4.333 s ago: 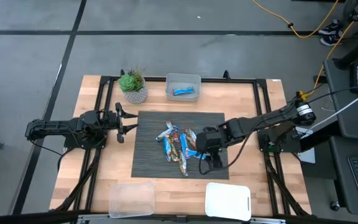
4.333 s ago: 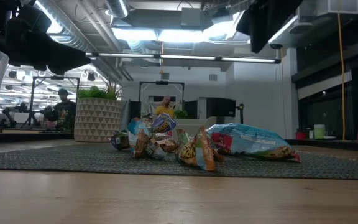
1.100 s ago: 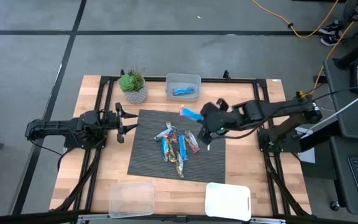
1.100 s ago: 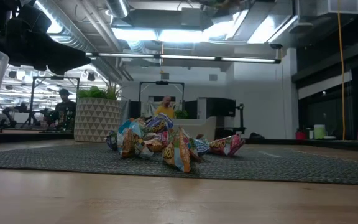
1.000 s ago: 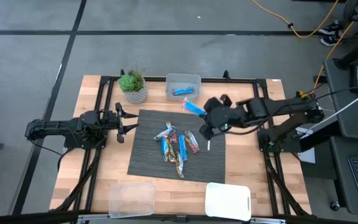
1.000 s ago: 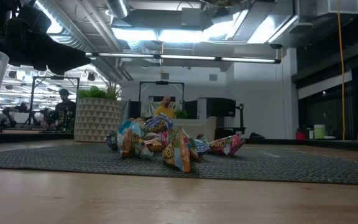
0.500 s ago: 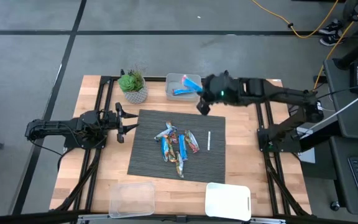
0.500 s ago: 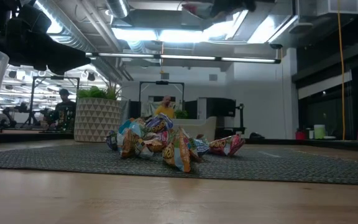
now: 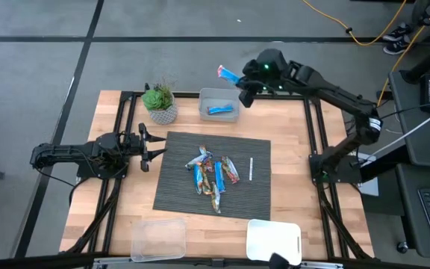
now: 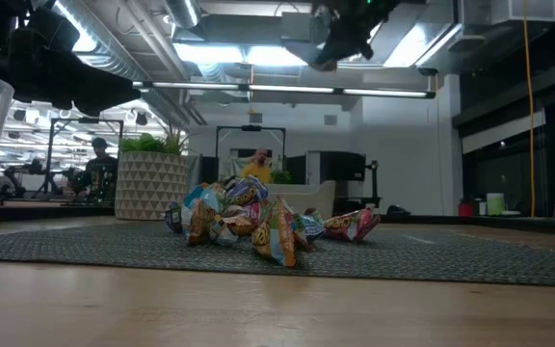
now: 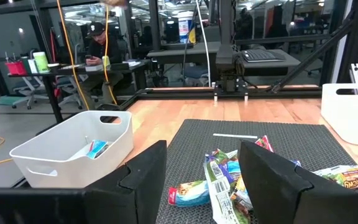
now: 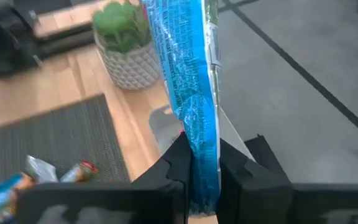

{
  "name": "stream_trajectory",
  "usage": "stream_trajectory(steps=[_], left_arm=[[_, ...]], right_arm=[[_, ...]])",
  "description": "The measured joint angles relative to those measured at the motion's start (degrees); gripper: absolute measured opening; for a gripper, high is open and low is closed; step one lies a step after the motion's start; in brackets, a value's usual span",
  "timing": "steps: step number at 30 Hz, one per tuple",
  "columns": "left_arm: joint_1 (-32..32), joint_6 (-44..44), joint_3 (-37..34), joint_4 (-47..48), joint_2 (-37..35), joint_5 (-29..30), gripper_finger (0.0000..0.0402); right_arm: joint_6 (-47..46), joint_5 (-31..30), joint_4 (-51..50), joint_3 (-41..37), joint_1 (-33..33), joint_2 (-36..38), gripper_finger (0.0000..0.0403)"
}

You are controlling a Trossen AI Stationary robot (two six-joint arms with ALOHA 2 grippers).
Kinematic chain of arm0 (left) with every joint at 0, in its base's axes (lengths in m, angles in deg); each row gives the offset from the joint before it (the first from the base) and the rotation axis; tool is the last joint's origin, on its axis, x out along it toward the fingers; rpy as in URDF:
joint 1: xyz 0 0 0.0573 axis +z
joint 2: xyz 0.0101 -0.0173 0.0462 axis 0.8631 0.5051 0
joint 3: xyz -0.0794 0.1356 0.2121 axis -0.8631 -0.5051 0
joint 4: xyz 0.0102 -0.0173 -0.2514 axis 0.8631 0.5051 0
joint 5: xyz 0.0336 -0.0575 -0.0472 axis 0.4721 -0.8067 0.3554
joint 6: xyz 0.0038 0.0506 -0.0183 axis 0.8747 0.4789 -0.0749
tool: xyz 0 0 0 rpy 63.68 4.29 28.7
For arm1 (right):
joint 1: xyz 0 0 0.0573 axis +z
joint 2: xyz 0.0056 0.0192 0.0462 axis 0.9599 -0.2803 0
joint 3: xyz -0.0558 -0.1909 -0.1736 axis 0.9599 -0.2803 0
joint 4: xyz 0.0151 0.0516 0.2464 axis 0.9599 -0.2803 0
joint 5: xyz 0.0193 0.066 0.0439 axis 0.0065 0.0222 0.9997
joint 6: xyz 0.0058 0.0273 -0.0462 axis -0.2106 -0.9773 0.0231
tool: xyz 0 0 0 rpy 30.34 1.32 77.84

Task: Pick and place Granola Bars by type
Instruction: Put the red granola bar into the gray bin

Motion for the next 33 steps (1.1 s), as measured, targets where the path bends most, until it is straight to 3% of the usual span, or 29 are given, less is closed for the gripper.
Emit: stream_trajectory(steps=[10, 21, 33], left_arm=[[0.00, 0.00, 0.01, 0.00, 0.01, 0.00, 0.0191], [0.00, 0.00, 0.00, -0.02, 0.01, 0.00, 0.0191], [0.00, 0.00, 0.00, 0.00, -0.01, 0.00, 0.0190]], right_arm=[[5.59, 5.30, 0.06, 0.97, -5.98, -9.78, 0.0035], [6.82, 5.67, -5.08, 8.72, -6.17, -23.26, 0.0033], [6.27, 5.23, -7.10, 10.10, -5.83, -25.98, 0.0041]])
